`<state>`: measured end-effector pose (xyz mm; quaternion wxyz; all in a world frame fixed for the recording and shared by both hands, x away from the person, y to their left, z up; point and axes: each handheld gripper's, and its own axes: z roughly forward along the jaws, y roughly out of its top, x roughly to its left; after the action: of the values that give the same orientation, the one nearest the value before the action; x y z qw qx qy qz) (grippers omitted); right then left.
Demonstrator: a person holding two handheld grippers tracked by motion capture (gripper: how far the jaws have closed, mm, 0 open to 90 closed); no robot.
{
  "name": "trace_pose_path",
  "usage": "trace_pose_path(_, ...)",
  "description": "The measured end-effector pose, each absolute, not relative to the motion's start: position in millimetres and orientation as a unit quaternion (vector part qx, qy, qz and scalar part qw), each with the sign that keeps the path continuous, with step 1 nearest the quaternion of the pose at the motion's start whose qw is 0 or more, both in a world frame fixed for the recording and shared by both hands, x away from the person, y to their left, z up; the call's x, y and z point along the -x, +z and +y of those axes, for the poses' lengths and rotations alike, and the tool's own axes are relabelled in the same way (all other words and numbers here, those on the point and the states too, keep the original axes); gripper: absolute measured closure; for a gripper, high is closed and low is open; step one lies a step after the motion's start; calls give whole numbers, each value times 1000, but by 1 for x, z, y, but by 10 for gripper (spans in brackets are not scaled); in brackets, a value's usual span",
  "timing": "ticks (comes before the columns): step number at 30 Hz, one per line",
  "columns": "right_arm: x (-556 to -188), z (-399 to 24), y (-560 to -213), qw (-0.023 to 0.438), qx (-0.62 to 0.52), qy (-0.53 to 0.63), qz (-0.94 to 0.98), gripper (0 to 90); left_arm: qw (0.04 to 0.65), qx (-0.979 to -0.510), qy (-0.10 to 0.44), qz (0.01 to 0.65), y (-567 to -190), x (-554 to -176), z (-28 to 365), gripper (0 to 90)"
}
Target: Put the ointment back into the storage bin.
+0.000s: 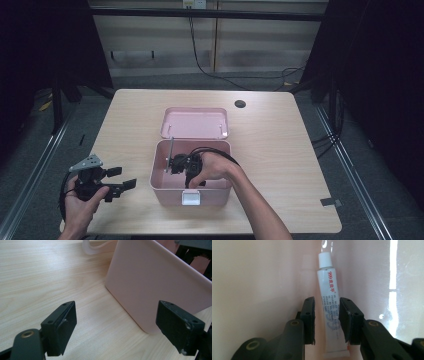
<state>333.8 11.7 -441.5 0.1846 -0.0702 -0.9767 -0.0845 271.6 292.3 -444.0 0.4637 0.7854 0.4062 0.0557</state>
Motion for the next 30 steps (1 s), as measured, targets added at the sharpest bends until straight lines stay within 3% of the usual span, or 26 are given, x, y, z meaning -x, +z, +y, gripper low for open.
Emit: trace_pose_path(30,-331,-8,-407,141,91,-130,-977,611,464,-785,56,407,-444,-272,292,171)
